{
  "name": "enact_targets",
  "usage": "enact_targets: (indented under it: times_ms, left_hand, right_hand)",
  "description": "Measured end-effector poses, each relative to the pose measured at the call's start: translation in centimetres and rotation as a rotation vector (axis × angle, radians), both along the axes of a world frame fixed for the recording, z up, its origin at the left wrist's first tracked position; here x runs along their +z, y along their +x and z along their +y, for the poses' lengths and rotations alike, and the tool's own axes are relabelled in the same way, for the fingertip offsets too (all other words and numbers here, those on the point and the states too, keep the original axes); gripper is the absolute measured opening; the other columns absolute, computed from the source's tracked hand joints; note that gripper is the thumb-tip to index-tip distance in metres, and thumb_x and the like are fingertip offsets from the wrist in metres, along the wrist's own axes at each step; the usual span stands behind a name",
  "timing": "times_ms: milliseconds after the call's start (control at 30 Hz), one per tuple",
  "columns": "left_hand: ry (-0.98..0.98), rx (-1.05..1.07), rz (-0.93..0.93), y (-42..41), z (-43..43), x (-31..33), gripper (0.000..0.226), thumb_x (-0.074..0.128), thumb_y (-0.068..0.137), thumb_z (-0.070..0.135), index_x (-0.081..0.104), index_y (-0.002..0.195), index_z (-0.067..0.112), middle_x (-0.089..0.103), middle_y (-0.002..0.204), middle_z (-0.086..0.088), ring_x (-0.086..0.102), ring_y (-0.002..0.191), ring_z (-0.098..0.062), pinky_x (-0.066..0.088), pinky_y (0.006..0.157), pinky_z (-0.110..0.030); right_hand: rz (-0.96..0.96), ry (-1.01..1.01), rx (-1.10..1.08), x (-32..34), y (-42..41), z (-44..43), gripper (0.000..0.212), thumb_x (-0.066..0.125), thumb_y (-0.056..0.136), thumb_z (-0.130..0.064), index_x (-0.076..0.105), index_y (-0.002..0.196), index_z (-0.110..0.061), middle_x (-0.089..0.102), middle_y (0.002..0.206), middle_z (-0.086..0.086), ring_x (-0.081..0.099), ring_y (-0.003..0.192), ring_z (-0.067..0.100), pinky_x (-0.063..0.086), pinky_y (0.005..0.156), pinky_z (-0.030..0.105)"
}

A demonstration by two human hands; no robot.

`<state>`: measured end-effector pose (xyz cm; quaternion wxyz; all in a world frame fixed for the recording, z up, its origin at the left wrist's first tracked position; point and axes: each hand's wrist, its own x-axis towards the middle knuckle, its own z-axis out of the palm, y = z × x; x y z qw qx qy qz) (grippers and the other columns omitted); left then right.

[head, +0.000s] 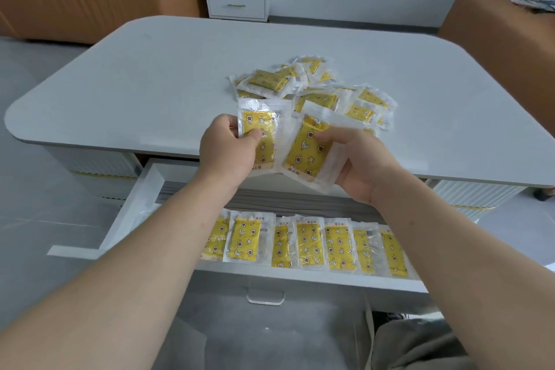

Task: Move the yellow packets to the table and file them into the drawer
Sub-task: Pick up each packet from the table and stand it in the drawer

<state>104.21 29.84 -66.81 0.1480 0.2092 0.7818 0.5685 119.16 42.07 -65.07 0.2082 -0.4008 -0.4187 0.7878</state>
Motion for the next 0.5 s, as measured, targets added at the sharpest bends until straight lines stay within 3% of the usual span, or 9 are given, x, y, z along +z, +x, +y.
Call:
enact_targets:
  times_ms: [100, 167, 267, 433, 500]
  left_hand:
    - [-0.043, 0.050, 0.026, -0.6, -0.8, -0.1, 0.015, 0.066, 0.095, 0.020, 0.061, 0.109, 0.019, 0.070, 0.102, 0.002, 0.069, 0.090, -0.018, 0.059, 0.072, -0.036]
    - [-0.047, 0.085, 0.004, -1.1, -1.2, 0.0, 0.010, 0.064, 0.095, 0.016, 0.064, 0.105, 0.018, 0.071, 0.099, 0.001, 0.070, 0.087, -0.021, 0.062, 0.075, -0.043]
    - [-0.039, 0.122, -0.044, -1.4, -1.6, 0.1, 0.011, 0.063, 0.094, 0.013, 0.065, 0.105, 0.017, 0.070, 0.099, 0.001, 0.070, 0.087, -0.020, 0.062, 0.076, -0.045]
    - [-0.035, 0.102, -0.078, -1.3, -2.1, 0.5, 0.017, 0.063, 0.094, 0.015, 0.064, 0.112, 0.017, 0.069, 0.101, 0.000, 0.069, 0.088, -0.019, 0.062, 0.078, -0.047]
    - [-0.043, 0.080, -0.070, -1.2, -2.3, 0.6, 0.020, 0.063, 0.094, 0.015, 0.064, 0.114, 0.016, 0.069, 0.101, -0.001, 0.070, 0.089, -0.020, 0.062, 0.078, -0.048]
  right_hand:
    - [-0.210, 0.248, 0.214, -0.7, -0.2, -0.1, 0.038, 0.078, 0.083, -0.004, 0.067, 0.119, -0.004, 0.078, 0.101, 0.014, 0.076, 0.092, 0.032, 0.061, 0.086, 0.050]
    - [-0.430, 0.495, 0.444, -1.4, -0.2, -0.5, 0.029, 0.083, 0.081, -0.009, 0.072, 0.107, -0.009, 0.077, 0.097, 0.011, 0.076, 0.088, 0.027, 0.063, 0.080, 0.041]
    - [-0.717, 0.778, 0.730, -3.1, -0.6, -1.5, 0.026, 0.082, 0.082, -0.017, 0.071, 0.104, -0.012, 0.074, 0.098, 0.008, 0.072, 0.090, 0.026, 0.062, 0.079, 0.038]
    - [-0.846, 0.817, 0.829, -7.5, -2.1, -2.8, 0.045, 0.077, 0.086, -0.018, 0.062, 0.128, -0.006, 0.067, 0.107, 0.005, 0.064, 0.097, 0.025, 0.052, 0.072, 0.029]
    - [-0.860, 0.789, 0.848, -8.9, -2.5, -2.9, 0.043, 0.076, 0.087, -0.017, 0.063, 0.125, -0.004, 0.069, 0.105, 0.006, 0.067, 0.095, 0.024, 0.057, 0.074, 0.032]
